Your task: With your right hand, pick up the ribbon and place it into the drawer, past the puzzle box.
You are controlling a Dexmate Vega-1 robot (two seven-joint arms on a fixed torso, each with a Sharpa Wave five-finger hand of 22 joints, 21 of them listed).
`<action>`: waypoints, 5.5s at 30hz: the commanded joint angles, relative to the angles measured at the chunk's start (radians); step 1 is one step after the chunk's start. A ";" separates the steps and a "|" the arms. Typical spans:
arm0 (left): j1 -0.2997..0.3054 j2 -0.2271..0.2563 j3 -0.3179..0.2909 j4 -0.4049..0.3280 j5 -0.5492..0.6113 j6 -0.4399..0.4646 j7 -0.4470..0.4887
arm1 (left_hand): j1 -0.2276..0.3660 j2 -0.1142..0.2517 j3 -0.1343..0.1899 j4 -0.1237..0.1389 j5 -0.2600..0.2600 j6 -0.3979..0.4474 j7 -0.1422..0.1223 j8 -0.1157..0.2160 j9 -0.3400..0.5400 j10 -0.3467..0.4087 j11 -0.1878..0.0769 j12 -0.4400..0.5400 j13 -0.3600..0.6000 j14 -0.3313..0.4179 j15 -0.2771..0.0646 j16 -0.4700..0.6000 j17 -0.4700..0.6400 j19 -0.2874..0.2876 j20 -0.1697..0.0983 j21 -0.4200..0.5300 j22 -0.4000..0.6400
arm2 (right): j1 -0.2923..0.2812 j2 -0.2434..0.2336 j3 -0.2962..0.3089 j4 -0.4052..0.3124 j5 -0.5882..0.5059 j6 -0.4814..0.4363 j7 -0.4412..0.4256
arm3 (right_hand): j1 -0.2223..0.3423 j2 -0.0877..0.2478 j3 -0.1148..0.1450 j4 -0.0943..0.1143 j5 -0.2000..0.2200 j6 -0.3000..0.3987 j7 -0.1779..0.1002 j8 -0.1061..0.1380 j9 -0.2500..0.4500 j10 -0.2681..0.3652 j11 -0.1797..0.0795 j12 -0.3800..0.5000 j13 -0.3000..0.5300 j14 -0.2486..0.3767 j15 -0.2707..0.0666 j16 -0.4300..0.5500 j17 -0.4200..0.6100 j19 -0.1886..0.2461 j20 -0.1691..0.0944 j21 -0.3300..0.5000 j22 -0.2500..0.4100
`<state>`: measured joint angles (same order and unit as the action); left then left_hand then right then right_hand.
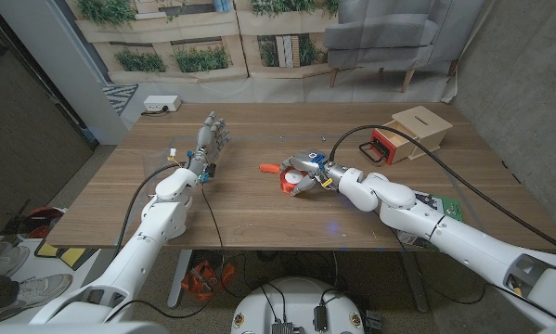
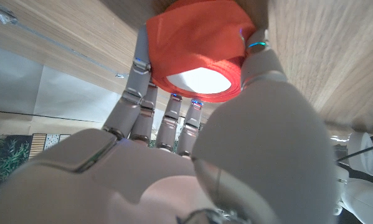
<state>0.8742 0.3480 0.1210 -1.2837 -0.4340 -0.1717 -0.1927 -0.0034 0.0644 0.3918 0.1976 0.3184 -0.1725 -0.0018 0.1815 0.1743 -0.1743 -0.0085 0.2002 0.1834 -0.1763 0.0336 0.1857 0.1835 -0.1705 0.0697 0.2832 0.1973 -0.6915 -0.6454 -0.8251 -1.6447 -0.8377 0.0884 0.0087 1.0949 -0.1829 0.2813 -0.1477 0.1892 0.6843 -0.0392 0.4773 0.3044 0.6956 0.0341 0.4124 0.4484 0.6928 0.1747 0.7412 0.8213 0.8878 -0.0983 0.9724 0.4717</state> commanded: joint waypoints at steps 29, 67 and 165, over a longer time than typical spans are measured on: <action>-0.038 -0.018 0.007 0.043 0.015 -0.007 -0.012 | 0.001 0.118 -0.006 -0.001 0.005 -0.108 -0.006 0.004 0.005 -0.154 0.003 0.003 0.004 -0.171 0.006 0.003 0.003 -0.043 0.002 -0.003 0.004 | -0.005 0.008 0.048 0.047 -0.021 0.103 -0.295 | 0.359 0.332 -0.008 0.004 0.008 0.256 0.066 0.009 0.009 0.165 0.014 0.209 0.005 0.337 -0.395 -0.026 0.103 -0.059 -0.123 0.089 0.026; -0.037 -0.018 0.011 0.022 0.025 0.006 -0.003 | 0.001 0.119 -0.007 -0.001 0.006 -0.109 -0.005 0.004 0.005 -0.156 0.002 0.003 0.004 -0.172 0.005 0.004 0.003 -0.043 0.002 -0.005 0.004 | -0.015 0.029 0.068 0.092 -0.047 0.056 -0.533 | 0.368 0.328 -0.012 0.006 0.010 0.264 0.067 0.005 0.019 0.172 0.012 0.204 0.010 0.346 -0.392 -0.051 0.140 -0.091 -0.124 0.156 0.028; -0.023 -0.009 0.032 -0.043 0.037 0.025 0.035 | 0.001 0.119 -0.010 -0.001 0.007 -0.110 -0.004 0.004 0.005 -0.157 0.003 0.003 0.004 -0.173 0.004 0.004 0.003 -0.042 0.001 -0.010 0.004 | 0.059 -0.036 0.125 0.080 -0.049 -0.049 -0.486 | 0.374 0.316 -0.029 0.014 0.027 0.301 0.064 -0.016 0.018 0.189 0.002 0.184 0.033 0.347 -0.386 -0.105 0.221 -0.170 -0.124 0.268 -0.014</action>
<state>0.8409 0.3324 0.1499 -1.3066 -0.3948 -0.1509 -0.1649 -0.0034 0.0644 0.3833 0.1974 0.3184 -0.1724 -0.0017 0.1814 0.1743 -0.1742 -0.0086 0.2002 0.1834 -0.1763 0.0336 0.1858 0.1835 -0.1705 0.0697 0.2730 0.1973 -0.6380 -0.6771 -0.7043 -1.5665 -0.8848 0.0654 -0.4754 1.1224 -0.2104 0.2537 -0.1365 0.2087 0.8041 -0.0415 0.4619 0.3172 0.7810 0.0626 0.4124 0.4774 0.7197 0.1765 0.6396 1.0382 0.8016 -0.0121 1.2323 0.4584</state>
